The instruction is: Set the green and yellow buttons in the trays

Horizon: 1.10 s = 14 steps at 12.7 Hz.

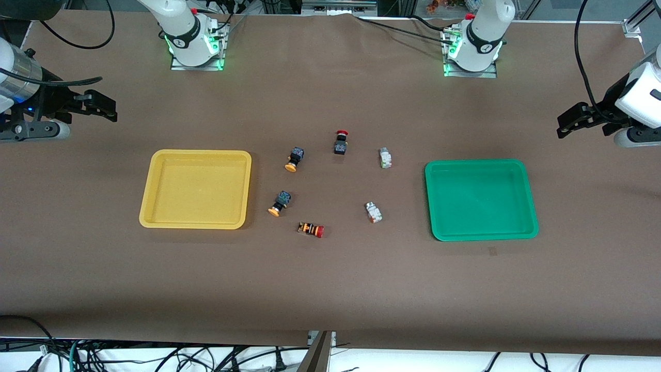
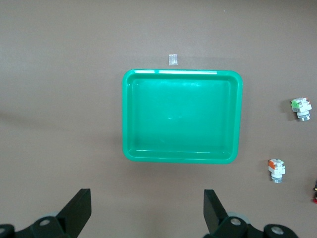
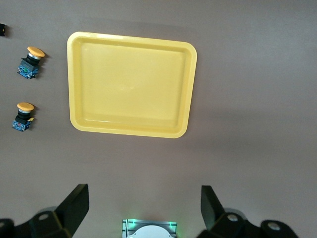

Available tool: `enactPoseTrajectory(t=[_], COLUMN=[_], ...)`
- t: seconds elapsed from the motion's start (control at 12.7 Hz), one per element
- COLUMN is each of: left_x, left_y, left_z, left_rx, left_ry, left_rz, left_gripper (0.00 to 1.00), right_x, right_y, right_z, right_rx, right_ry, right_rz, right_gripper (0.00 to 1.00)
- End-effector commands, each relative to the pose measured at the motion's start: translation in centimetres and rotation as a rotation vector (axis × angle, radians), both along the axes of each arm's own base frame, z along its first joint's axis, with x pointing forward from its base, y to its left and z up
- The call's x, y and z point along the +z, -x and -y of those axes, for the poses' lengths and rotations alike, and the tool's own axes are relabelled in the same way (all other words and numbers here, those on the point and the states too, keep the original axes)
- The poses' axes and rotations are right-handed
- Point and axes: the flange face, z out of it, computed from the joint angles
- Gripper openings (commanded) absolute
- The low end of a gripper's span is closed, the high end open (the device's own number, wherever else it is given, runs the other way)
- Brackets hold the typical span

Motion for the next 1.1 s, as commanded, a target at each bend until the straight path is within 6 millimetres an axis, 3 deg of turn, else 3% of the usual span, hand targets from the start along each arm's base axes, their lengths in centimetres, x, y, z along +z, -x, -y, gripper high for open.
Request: enactPoseTrajectory(t=[0.0,0.31,0.47,0.55,0.71,0.79,0.87,1.02], left_x=[0.3,0.8,-0.5,-2.2,-5.4,-7.5,-9.7,-13.3], left_y=[0.3,-0.5,-0.2,-0.8,-1.9,-2.0,-2.4,-3.3], left_z=[0.1,-0.1,1.0,1.7,7.4,10.8,14.2,18.5], left_rx=[-0.03,-0.019,-0.031,-0.04,-0.052,-0.045,-0.068,0.015], left_ry=[0.014,0.057,0.051,0.054,0.04,0.026,0.022,0.11], left_rz=[-0.046,-0.036,-0.097,-0.142,-0.194,-0.228,-0.238,-0.217], left_gripper=[1.0,1.0,1.0,1.0,1.0,1.0,1.0,1.0], right_x=[0.7,0.1,-3.3,-5.8,-10.9,-13.0,-15.5,-21.7], right_y=[-0.2,-0.5,-2.1,-3.2,-5.2,-5.6,-6.3,-7.3], right_z=[0.3,0.6,-0.1,-0.6,-1.7,-4.6,-5.6,-9.9], right_rx=[0.009,0.002,0.017,0.026,0.029,0.054,-0.033,-0.247], right_ry=[0.007,-0.001,0.003,0.003,-0.008,-0.031,-0.037,-0.054], right_rz=[0.007,0.005,-0.047,-0.076,-0.113,-0.132,-0.131,-0.118], right_gripper=[1.0,1.0,1.0,1.0,1.0,1.0,1.0,1.0])
